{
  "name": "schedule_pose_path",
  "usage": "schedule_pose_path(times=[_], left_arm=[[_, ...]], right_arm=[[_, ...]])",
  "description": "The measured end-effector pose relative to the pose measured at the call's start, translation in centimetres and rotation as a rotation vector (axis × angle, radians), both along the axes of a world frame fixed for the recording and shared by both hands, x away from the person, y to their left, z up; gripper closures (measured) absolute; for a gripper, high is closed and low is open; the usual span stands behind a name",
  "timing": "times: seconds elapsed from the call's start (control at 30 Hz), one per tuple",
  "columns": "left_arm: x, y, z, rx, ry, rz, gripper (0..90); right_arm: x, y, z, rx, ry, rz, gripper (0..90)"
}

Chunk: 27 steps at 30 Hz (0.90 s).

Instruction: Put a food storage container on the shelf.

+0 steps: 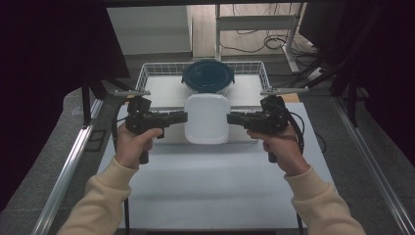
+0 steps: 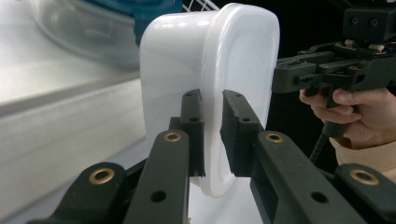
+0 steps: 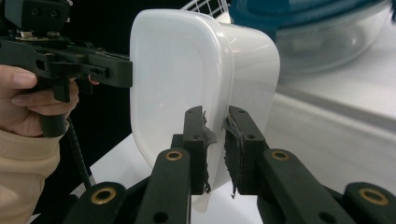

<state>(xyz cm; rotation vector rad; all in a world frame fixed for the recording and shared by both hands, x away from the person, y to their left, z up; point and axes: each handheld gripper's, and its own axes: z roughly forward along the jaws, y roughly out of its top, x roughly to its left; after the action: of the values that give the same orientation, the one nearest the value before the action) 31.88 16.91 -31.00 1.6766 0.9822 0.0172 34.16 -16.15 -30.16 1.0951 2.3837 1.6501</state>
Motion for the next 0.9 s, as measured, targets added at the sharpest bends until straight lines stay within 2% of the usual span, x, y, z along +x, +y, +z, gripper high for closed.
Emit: schedule_pose_path(times=[0.33,0.57,0.9], left_arm=[[1.2,0.3,2.6,0.002,-0.027,0.008,79.9],[2.1,0.7,3.9,-0.022,-0.024,0.01,79.9],[3.3,1.2,5.6,-0.02,-0.035,0.024,79.7]], right_arm=[[1.2,0.3,2.9,-0.005,-0.029,-0.002,77.9],[2.1,0.5,4.3,0.003,-0.033,0.008,78.1],[3.1,1.2,6.1,-0.008,-0.046,0.014,78.0]])
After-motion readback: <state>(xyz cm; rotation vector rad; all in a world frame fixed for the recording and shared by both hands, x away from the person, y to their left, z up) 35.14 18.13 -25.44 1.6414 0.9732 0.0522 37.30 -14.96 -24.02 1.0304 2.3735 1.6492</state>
